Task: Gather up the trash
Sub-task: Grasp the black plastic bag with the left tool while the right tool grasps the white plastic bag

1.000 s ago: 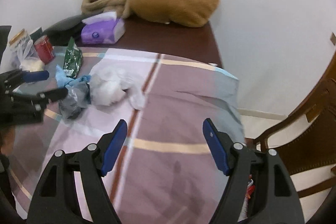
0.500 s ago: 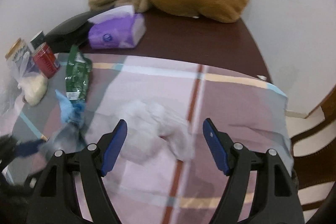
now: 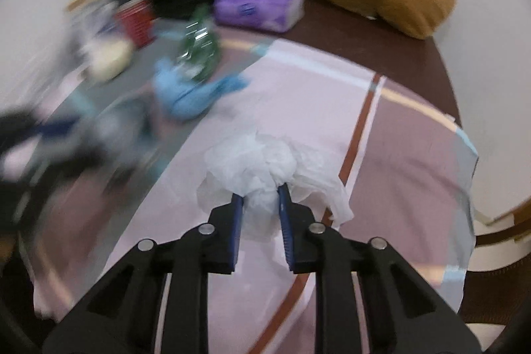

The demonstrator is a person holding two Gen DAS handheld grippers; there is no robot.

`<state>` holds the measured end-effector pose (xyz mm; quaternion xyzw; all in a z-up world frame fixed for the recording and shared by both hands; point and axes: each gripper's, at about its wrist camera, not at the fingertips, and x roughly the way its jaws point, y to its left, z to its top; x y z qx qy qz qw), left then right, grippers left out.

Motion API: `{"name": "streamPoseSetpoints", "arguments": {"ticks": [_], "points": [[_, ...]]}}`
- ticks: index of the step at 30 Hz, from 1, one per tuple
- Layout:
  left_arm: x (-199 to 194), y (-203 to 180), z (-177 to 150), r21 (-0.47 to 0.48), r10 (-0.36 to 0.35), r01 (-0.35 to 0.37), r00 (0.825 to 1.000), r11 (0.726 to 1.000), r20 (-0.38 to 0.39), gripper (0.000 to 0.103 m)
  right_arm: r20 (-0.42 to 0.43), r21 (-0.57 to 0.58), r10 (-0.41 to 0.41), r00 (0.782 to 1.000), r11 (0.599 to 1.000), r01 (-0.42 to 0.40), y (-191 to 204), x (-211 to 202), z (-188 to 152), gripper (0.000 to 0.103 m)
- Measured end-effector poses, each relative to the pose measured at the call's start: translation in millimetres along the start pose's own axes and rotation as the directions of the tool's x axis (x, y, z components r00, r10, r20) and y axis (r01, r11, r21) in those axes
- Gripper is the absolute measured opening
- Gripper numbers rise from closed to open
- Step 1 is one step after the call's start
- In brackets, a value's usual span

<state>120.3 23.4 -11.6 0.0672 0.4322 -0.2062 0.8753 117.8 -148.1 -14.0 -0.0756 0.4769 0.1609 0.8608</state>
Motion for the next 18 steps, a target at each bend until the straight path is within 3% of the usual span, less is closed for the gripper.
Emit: {"name": "streamPoseSetpoints", "arguments": {"ticks": [3,7,10,13,16,18], "points": [[4.0,3.2,-1.1,-0.005,-0.004,0.004,1.0,1.0,-0.008,0.045,-0.039,-0.072,0.05,0.998,0.996,-0.052,12.2,-14.7,-25.3,0.026],[7.1,6.0,-4.2,-0.011,-0.011,0.011,1.0,1.0,-0.01,0.046,-0.027,-0.064,0.143,0.989,0.987,-0.144,11.6,-35.2,-44.7,0.048],[11.3,10.7,-6.0,-0.025,-0.007,0.007,1.0,1.0,-0.02,0.046,0.024,-0.03,0.046,0.999,0.999,-0.045,1.3,-44.2,-42.9,0.052],[12.2,13.6,-8.5,-0.036,-0.005,0.004,1.0,0.999,-0.028,0.046,0.06,-0.003,0.025,0.998,1.0,-0.025,-1.9,-47.7,-42.7,0.052],[9.1,15.8,-8.8,-0.037,-0.003,0.002,1.0,0.999,-0.021,0.048,0.059,-0.061,0.039,0.998,0.998,-0.035,13.8,-44.8,-43.2,0.052],[7.3,16.2,-8.6,-0.04,0.0,-0.001,1.0,0.999,-0.016,0.05,0.048,-0.112,-0.002,0.999,0.994,0.008,26.4,-37.7,-42.8,0.052]]}}
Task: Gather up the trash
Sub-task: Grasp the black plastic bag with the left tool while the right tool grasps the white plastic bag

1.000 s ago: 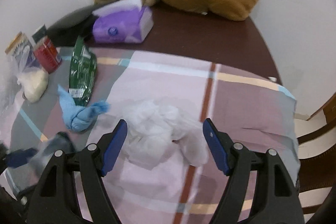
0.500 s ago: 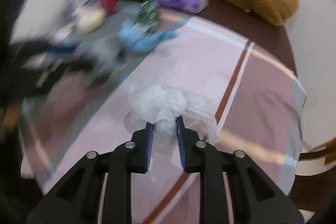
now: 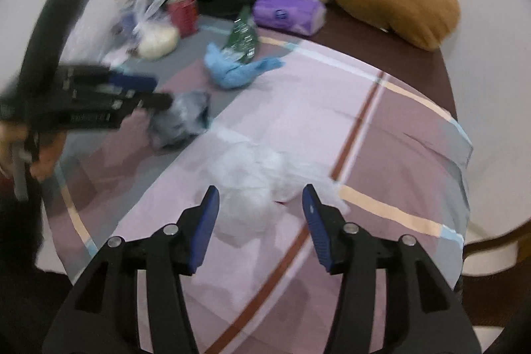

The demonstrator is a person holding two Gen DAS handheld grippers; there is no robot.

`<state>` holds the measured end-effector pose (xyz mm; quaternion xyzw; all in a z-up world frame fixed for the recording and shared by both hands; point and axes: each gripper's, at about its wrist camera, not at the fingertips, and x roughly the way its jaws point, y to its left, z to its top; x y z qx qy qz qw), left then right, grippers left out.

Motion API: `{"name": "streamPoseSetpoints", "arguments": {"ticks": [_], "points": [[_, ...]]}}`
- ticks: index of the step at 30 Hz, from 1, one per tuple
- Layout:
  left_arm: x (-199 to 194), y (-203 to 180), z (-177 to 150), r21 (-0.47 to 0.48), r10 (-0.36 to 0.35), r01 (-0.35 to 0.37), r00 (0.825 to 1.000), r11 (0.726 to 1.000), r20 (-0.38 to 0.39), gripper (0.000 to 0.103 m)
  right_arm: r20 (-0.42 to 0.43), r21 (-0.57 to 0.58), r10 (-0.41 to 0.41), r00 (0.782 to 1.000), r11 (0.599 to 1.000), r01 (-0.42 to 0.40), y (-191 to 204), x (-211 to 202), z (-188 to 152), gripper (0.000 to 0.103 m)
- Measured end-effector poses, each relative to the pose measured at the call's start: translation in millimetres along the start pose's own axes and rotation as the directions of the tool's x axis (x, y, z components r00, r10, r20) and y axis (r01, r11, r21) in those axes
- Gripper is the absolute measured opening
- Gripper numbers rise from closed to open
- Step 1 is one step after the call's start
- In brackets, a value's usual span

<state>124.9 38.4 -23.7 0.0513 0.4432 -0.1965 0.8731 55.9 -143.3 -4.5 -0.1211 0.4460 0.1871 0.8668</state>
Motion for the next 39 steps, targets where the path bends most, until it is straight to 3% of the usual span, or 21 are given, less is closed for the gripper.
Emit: {"name": "streamPoseSetpoints", "arguments": {"ticks": [2,5,9,12,17,21,23,26,29,33,39], "points": [[-1.3,0.1,0.2,-0.002,0.001,-0.001,1.0,1.0,0.003,0.05,-0.003,-0.012,-0.077,0.997,0.997,0.077,2.1,8.1,4.1,0.052],[-2.8,-0.8,-0.8,-0.001,-0.003,0.003,1.0,1.0,0.003,0.05,-0.004,0.087,-0.11,0.994,0.99,0.11,-27.0,14.1,12.4,0.052],[-5.8,-0.7,-1.7,-0.003,-0.004,0.004,1.0,1.0,0.009,0.051,-0.035,0.291,-0.188,0.982,0.938,0.19,-91.0,22.2,13.9,0.052],[-6.5,1.0,-1.6,-0.009,-0.003,0.003,1.0,1.0,0.01,0.051,-0.096,0.423,-0.245,0.965,0.867,0.262,-139.7,29.3,0.8,0.052],[-4.4,0.3,-0.8,-0.009,-0.001,0.002,1.0,1.0,0.009,0.054,-0.105,0.491,-0.261,0.96,0.826,0.278,-164.8,19.4,-16.0,0.052],[-0.9,0.2,1.3,-0.012,-0.005,0.005,1.0,1.0,0.007,0.055,-0.074,0.506,-0.397,0.915,0.776,0.377,-160.6,-8.6,-15.2,0.052],[0.9,-1.2,2.8,-0.013,-0.008,0.008,1.0,1.0,0.007,0.055,-0.007,0.475,-0.367,0.93,0.817,0.326,-141.6,-19.3,-6.7,0.052],[2.4,-2.3,4.2,-0.016,-0.009,0.009,1.0,1.0,0.008,0.055,0.077,0.362,-0.221,0.972,0.915,0.179,-94.3,-21.3,10.5,0.052],[2.7,-1.4,3.4,-0.024,-0.004,0.005,1.0,1.0,0.007,0.056,0.089,0.228,-0.117,0.989,0.969,0.094,-44.9,-9.9,23.2,0.052],[1.7,1.7,0.8,-0.031,0.001,-0.001,1.0,1.0,0.004,0.056,-0.003,0.108,-0.086,0.996,0.99,0.086,-6.0,26.6,25.1,0.052],[-2.6,7.4,-3.2,-0.034,0.012,-0.011,1.0,0.999,0.008,0.059,-0.061,0.128,-0.114,0.992,0.984,0.121,-16.2,23.7,-3.0,0.052]]}}
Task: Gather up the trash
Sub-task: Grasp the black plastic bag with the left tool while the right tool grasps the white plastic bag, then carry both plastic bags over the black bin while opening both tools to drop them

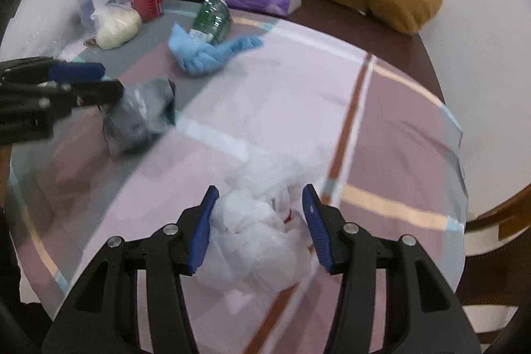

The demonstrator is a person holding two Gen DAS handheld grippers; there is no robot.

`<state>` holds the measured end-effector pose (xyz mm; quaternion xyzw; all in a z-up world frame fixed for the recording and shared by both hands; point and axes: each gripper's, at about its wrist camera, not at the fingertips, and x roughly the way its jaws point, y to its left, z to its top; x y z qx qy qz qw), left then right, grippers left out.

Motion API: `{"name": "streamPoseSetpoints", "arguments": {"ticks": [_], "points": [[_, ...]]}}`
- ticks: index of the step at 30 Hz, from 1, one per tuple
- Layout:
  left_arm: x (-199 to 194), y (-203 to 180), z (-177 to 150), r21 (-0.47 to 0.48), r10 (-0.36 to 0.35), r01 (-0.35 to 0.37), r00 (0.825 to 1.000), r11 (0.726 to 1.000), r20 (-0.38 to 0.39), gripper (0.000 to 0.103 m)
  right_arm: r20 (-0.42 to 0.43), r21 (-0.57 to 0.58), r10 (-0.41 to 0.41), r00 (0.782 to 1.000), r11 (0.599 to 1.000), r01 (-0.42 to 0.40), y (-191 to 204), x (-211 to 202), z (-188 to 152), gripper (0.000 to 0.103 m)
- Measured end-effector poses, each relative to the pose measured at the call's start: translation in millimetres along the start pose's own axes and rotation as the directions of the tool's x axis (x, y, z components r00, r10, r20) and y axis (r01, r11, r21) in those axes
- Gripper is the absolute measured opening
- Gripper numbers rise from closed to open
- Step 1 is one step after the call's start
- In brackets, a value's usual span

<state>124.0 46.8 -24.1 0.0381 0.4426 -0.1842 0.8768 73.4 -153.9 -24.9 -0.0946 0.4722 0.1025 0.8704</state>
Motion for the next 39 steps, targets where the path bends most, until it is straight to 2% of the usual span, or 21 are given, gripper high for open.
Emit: {"name": "streamPoseSetpoints", "arguments": {"ticks": [3,8,9,12,20,21,23,25,29,33,39], "points": [[-1.0,0.1,-0.9,-0.001,-0.005,0.005,1.0,1.0,0.002,0.059,-0.019,0.01,-0.022,1.0,1.0,0.022,-12.1,-9.7,-16.9,0.052],[0.8,-5.9,-1.2,0.01,-0.006,0.006,1.0,1.0,-0.002,0.061,-0.02,0.03,0.013,1.0,0.999,-0.013,-32.0,-30.3,-47.2,0.052],[1.7,-8.1,-1.0,0.015,-0.005,0.005,1.0,1.0,-0.004,0.062,-0.022,0.036,0.024,0.999,0.999,-0.024,-35.3,-33.9,-53.1,0.053],[4.9,-13.6,0.2,0.024,0.0,0.001,1.0,1.0,-0.01,0.066,-0.029,0.022,0.012,1.0,1.0,-0.012,-34.5,-35.6,-64.2,0.068],[15.8,-22.0,-0.7,0.043,0.014,-0.012,0.999,0.999,-0.037,0.071,-0.034,-0.022,-0.011,0.999,1.0,0.011,-25.5,-35.9,-77.9,0.068],[16.6,-22.8,-0.9,0.044,0.015,-0.013,0.999,0.999,-0.038,0.074,-0.035,-0.029,-0.013,0.999,1.0,0.012,-24.3,-35.3,-79.5,0.068],[17.5,-24.5,-0.9,0.048,0.024,-0.023,0.999,0.999,-0.035,0.078,-0.037,-0.036,-0.008,0.999,0.999,0.007,-21.9,-34.6,-82.1,0.059],[18.9,-26.1,-0.4,0.051,0.03,-0.028,0.999,0.998,-0.036,0.078,-0.033,-0.036,-0.007,0.999,0.999,0.006,-20.1,-35.7,-82.5,0.053],[22.7,-29.8,-0.5,0.064,0.035,-0.032,0.998,0.997,-0.046,0.078,-0.022,-0.067,-0.057,0.998,0.996,0.056,-12.5,-38.4,-83.1,0.044],[23.0,-32.9,-2.0,0.076,0.036,-0.032,0.998,0.997,-0.046,0.082,0.001,-0.094,-0.135,0.991,0.986,0.135,-6.2,-40.2,-84.3,0.04],[24.9,-36.6,-2.6,0.094,0.035,-0.03,0.998,0.995,-0.052,0.087,0.022,-0.1,-0.176,0.984,0.979,0.178,-6.8,-42.8,-84.8,0.038]]}}
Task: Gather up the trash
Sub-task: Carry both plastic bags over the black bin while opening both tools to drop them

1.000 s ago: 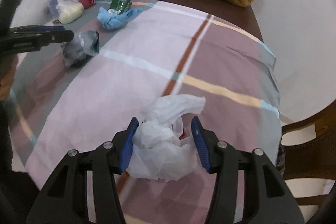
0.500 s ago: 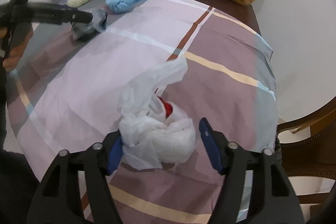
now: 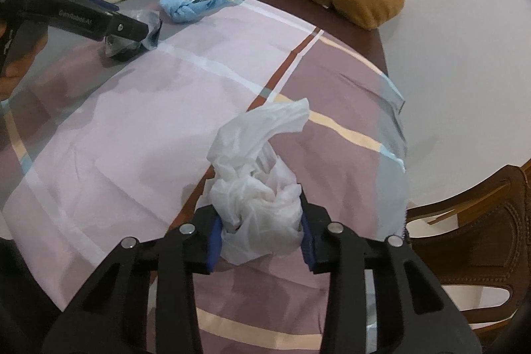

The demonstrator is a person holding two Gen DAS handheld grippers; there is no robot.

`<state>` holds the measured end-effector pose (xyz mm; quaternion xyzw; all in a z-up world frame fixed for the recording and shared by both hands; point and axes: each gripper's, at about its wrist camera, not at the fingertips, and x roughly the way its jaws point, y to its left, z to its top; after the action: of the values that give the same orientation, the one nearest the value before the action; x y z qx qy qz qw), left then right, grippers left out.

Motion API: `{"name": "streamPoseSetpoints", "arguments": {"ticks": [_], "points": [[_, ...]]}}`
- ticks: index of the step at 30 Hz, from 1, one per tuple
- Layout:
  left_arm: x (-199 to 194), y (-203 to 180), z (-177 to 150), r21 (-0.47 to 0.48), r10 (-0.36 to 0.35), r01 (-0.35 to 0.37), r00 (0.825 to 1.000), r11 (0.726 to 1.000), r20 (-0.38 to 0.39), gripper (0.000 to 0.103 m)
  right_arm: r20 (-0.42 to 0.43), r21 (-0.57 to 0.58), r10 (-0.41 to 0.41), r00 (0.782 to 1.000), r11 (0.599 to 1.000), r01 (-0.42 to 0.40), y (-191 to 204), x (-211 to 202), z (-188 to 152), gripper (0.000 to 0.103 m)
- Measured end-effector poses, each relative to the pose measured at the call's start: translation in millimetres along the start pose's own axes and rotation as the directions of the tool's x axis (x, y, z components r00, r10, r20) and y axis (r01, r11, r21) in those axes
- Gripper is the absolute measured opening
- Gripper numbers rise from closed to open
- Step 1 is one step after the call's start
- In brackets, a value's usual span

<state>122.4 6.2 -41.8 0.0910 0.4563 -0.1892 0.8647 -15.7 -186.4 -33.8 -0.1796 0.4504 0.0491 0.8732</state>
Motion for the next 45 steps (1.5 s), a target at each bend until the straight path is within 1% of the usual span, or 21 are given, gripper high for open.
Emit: {"name": "streamPoseSetpoints", "arguments": {"ticks": [3,5,7,8,9,11,12,17,24,30,34,36,37,39,40,41,44,45], "points": [[7.5,-1.2,-0.5,0.007,0.003,-0.003,1.0,1.0,-0.02,0.087,0.002,0.01,0.002,1.0,1.0,-0.003,-1.0,0.3,-0.5,0.038],[11.9,-3.5,-1.6,0.021,0.026,-0.026,0.999,0.999,-0.025,0.086,0.009,0.021,0.005,1.0,1.0,-0.005,-1.9,-0.1,-0.7,0.038],[12.8,-4.8,-2.1,0.029,0.045,-0.044,0.999,0.999,-0.02,0.079,0.013,0.029,0.006,1.0,1.0,-0.007,-3.1,-0.4,-1.1,0.038],[12.5,-5.7,-2.3,0.038,0.06,-0.06,0.998,0.997,-0.014,0.066,0.014,0.033,0.006,1.0,0.999,-0.006,-2.5,-0.8,-1.0,0.038],[11.7,-6.3,-2.3,0.045,0.07,-0.069,0.997,0.997,-0.011,0.063,0.016,0.036,0.005,1.0,0.999,-0.005,-3.1,-0.9,-1.0,0.038],[8.0,-6.1,-2.4,0.041,0.052,-0.052,0.999,0.998,0.001,0.061,0.022,0.044,0.004,1.0,0.999,-0.005,-5.1,-1.7,-0.6,0.038],[4.9,-7.9,-2.5,0.047,0.058,-0.058,0.998,0.997,0.011,0.059,0.026,0.049,0.004,1.0,0.999,-0.006,-6.3,-1.9,-0.2,0.038],[-18.7,-26.4,-3.8,0.102,0.118,-0.128,0.988,0.987,0.098,0.058,0.039,0.069,0.004,0.999,0.998,-0.007,-10.5,-3.1,1.0,0.038],[-50.4,-60.4,-5.8,0.178,0.147,-0.182,0.97,0.967,0.196,0.058,0.062,0.096,0.005,0.998,0.995,-0.011,-18.4,-6.4,-1.6,0.038],[-62.4,-90.8,-2.6,0.226,0.147,-0.199,0.963,0.954,0.225,0.058,0.085,0.143,0.005,0.996,0.99,-0.017,-38.7,-9.3,-11.5,0.038],[-61.4,-115.2,3.5,0.26,0.138,-0.198,0.963,0.945,0.229,0.058,0.136,0.219,-0.036,0.99,0.976,0.005,-72.6,-22.8,-22.9,0.038],[-60.3,-129.6,7.4,0.279,0.117,-0.18,0.967,0.943,0.228,0.058,0.158,0.272,-0.075,0.985,0.962,0.029,-96.1,-31.2,-32.8,0.038],[-60.7,-140.4,11.3,0.291,0.063,-0.126,0.974,0.948,0.217,0.058,0.165,0.295,-0.095,0.982,0.955,0.042,-106.5,-35.6,-38.3,0.038],[-62.4,-155.2,16.3,0.309,-0.041,-0.019,0.981,0.951,0.188,0.058,0.176,0.351,-0.146,0.973,0.933,0.077,-132.9,-45.1,-51.5,0.038],[-62.2,-168.9,20.4,0.33,-0.106,0.048,0.982,0.943,0.159,0.058,0.175,0.398,-0.179,0.968,0.912,0.097,-153.5,-50.6,-62.1,0.038],[-61.7,-179.9,23.4,0.348,-0.138,0.08,0.98,0.934,0.144,0.058,0.163,0.442,-0.205,0.965,0.89,0.114,-172.1,-53.3,-74.0,0.038],[-57.3,-225.6,34.4,0.423,-0.201,0.137,0.973,0.896,0.111,0.058,0.108,0.535,-0.269,0.957,0.827,0.172,-210.9,-55.2,-109.7,0.038],[-53.5,-246.8,39.5,0.454,-0.223,0.158,0.971,0.877,0.092,0.058,0.094,0.556,-0.278,0.956,0.811,0.181,-219.0,-55.2,-120.6,0.038]]}}
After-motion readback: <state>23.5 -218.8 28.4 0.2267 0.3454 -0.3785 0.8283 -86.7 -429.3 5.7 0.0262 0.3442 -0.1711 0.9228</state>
